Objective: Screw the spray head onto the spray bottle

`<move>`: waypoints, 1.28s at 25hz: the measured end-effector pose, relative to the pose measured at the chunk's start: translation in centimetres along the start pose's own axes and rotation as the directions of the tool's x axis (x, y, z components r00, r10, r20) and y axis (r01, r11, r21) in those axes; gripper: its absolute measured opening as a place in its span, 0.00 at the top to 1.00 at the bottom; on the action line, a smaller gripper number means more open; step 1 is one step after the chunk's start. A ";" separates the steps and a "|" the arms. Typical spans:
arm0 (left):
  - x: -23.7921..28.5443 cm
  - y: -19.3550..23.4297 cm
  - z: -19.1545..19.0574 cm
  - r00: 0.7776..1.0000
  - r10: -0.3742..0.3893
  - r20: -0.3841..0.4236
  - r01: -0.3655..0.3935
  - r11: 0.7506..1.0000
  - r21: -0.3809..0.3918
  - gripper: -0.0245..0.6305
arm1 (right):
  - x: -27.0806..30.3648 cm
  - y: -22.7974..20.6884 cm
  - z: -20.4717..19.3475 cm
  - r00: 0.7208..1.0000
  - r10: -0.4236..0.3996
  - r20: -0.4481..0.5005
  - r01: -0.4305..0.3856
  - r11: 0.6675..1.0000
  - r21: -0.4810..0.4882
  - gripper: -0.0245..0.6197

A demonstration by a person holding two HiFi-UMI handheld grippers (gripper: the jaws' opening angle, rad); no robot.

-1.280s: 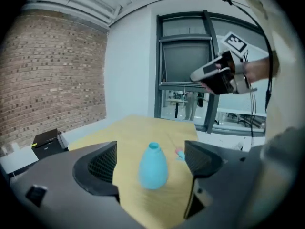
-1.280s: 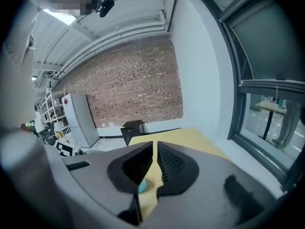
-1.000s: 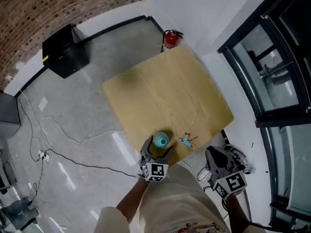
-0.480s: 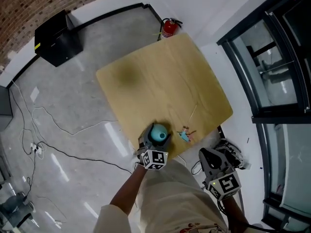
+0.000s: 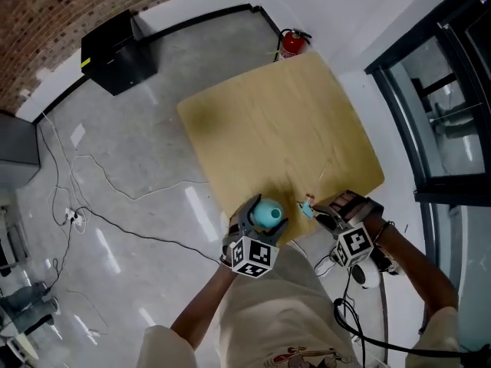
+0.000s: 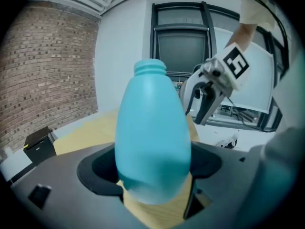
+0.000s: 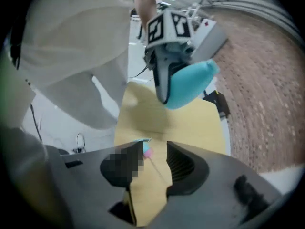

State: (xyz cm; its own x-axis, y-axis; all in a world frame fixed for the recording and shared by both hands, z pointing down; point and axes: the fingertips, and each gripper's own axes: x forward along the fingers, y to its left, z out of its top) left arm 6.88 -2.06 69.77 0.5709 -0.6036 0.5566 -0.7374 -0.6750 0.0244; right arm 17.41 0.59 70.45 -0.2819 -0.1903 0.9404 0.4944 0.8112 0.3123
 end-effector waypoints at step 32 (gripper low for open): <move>-6.8 1.6 7.1 0.994 0.098 0.043 -0.095 0.994 -0.060 0.33 | -7.7 -20.0 0.9 0.729 -0.508 0.458 -0.247 0.428 0.869 0.76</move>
State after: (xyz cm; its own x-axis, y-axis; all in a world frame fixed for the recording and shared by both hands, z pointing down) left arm 4.36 -2.05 60.09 0.5111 -0.6842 0.5202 -0.8087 -0.5878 0.0216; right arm 8.93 -13.65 56.79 -0.8335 -0.2979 0.4654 -0.4332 0.8751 -0.2158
